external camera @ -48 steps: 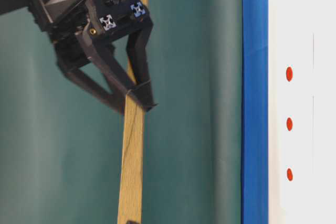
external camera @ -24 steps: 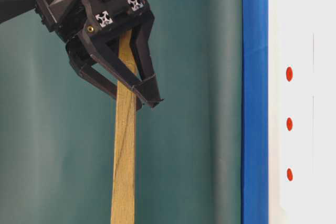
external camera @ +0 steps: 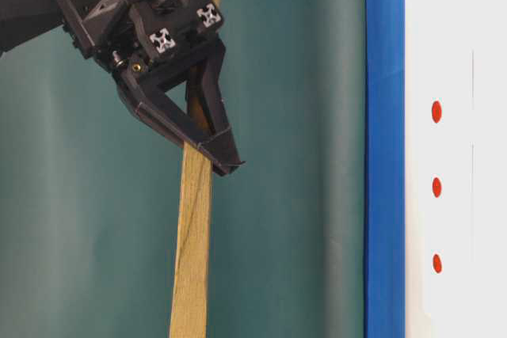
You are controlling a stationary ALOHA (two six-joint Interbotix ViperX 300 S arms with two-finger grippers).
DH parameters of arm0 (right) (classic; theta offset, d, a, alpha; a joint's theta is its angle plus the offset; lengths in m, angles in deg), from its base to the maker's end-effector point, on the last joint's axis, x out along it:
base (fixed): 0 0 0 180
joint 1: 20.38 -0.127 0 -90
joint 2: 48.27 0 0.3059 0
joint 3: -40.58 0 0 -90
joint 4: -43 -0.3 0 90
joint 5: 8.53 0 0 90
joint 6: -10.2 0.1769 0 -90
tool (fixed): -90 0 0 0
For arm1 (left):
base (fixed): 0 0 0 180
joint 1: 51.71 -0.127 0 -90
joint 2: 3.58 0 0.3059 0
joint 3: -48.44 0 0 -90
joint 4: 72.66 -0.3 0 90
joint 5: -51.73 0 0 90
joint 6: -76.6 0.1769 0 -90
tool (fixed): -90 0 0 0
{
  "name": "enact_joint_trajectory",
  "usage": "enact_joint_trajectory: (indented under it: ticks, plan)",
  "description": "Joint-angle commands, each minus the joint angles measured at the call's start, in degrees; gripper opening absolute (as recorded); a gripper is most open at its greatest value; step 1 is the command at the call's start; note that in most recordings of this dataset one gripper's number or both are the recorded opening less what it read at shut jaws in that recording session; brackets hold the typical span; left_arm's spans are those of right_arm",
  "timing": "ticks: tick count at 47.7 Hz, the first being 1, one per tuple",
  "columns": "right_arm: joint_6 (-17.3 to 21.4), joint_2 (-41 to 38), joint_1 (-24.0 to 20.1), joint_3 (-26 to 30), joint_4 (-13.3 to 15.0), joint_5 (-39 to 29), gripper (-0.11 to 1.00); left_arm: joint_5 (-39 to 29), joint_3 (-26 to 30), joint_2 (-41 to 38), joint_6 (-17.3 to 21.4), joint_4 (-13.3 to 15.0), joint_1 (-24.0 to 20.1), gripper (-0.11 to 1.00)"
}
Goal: Hit the mark with a hammer.
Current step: 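Open the left gripper and pull it back from the mallet head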
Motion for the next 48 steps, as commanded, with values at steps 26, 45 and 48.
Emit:
enact_joint_trajectory:
  ticks: [26,45,48]
  plan:
    - [0.1,0.5,0.4,1.6,-2.7,0.6,0.02,0.7,0.7,0.7,-0.8,0.2,0.6,0.44]
    - [0.1,1.2,0.3,0.9,-6.8,0.4,0.02,0.4,0.3,1.7,-0.3,0.2,0.4,0.76]
    - [0.1,1.7,0.4,0.3,-7.1,0.1,0.02,-0.3,-0.2,2.8,-0.4,0.1,0.1,0.73]
